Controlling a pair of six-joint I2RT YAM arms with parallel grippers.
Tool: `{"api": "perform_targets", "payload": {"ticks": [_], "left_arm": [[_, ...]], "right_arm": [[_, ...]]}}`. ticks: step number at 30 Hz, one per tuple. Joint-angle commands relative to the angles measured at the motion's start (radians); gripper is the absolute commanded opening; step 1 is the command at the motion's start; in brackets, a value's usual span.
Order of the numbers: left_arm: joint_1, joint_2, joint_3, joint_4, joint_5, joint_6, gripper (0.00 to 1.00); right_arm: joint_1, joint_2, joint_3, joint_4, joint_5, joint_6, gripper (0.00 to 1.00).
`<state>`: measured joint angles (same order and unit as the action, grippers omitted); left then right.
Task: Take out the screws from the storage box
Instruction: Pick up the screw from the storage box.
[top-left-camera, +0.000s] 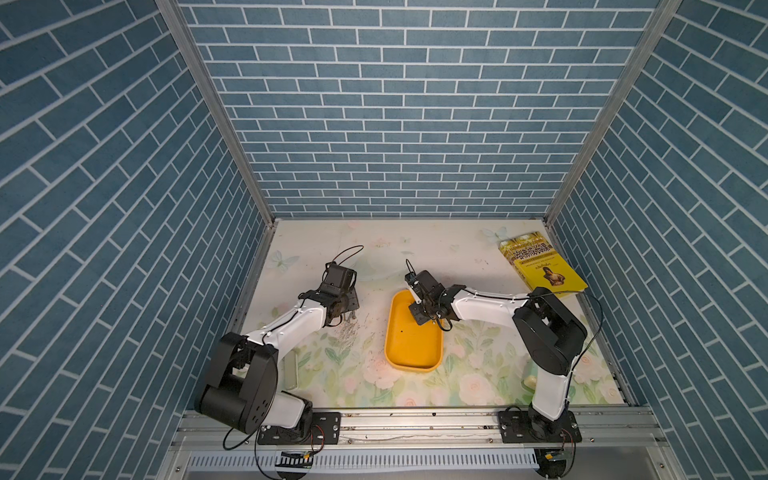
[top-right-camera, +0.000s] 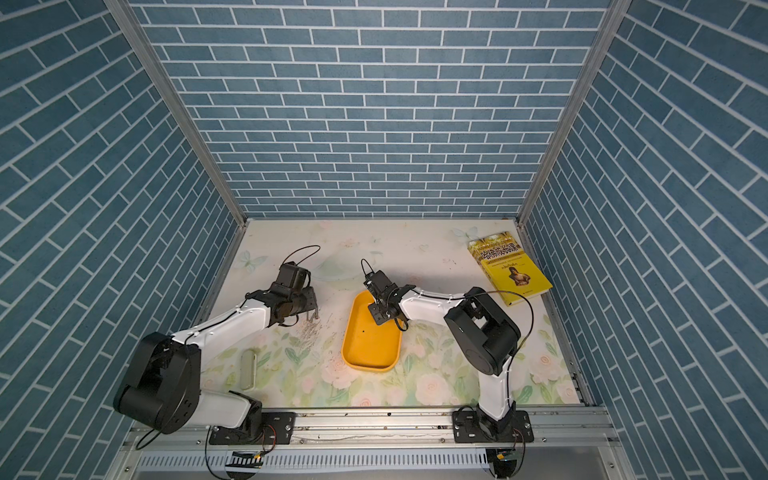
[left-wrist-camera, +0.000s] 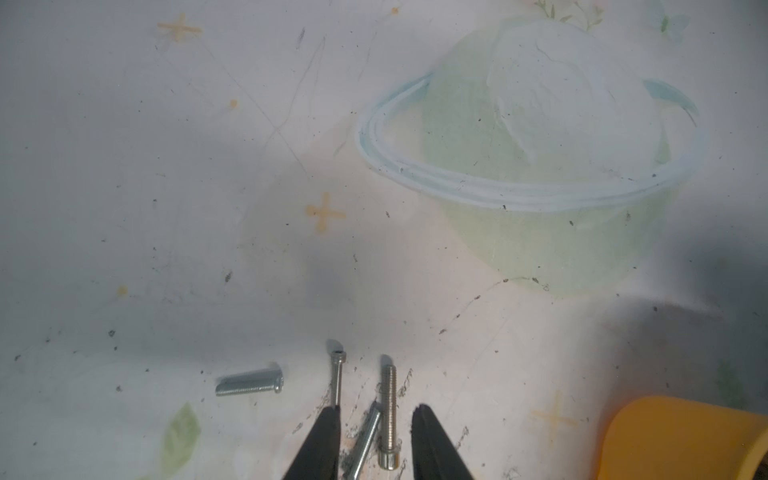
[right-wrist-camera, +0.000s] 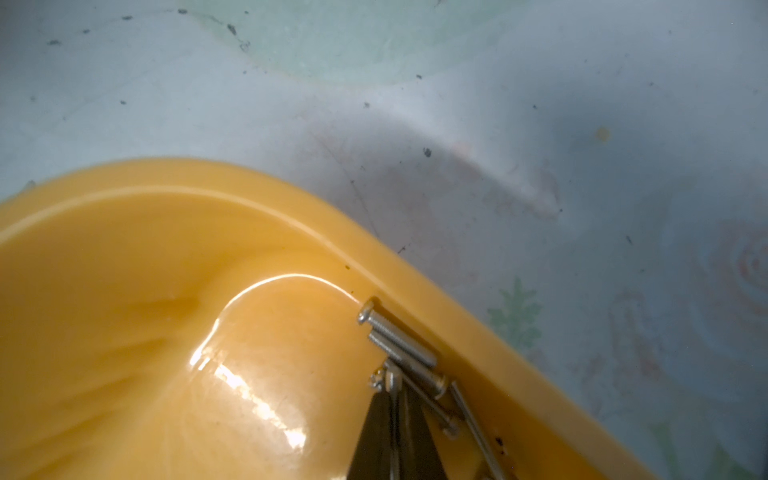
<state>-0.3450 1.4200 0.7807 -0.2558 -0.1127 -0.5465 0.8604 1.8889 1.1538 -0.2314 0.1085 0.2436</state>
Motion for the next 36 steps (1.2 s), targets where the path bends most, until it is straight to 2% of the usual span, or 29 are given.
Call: {"api": "perform_targets", "payload": {"ticks": [1, 7, 12, 18, 24, 31, 36], "left_arm": [[0.005, -0.003, -0.018, -0.021, -0.014, -0.006, 0.34], [0.005, -0.055, -0.041, 0.017, 0.034, 0.017, 0.43], [0.005, -0.130, -0.059, 0.027, 0.029, 0.030, 0.49], [0.005, -0.193, -0.072, 0.036, 0.028, 0.039, 0.50], [0.005, -0.247, -0.094, 0.076, 0.081, 0.056, 0.50], [0.001, -0.286, -0.113, 0.128, 0.161, 0.075, 0.52], [-0.005, -0.307, -0.136, 0.192, 0.260, 0.090, 0.55]], "right_arm": [[-0.004, 0.033, 0.004, -0.040, -0.017, 0.017, 0.00], [-0.006, -0.038, -0.019, -0.011, -0.013, 0.001, 0.00], [-0.006, -0.127, -0.057, 0.048, -0.034, -0.021, 0.00], [-0.006, -0.172, -0.080, 0.074, -0.032, -0.036, 0.00], [-0.010, -0.281, -0.141, 0.093, 0.034, -0.044, 0.00], [-0.068, -0.467, -0.261, 0.107, 0.121, -0.027, 0.00], [-0.166, -0.592, -0.371, 0.113, 0.132, 0.019, 0.00]]}}
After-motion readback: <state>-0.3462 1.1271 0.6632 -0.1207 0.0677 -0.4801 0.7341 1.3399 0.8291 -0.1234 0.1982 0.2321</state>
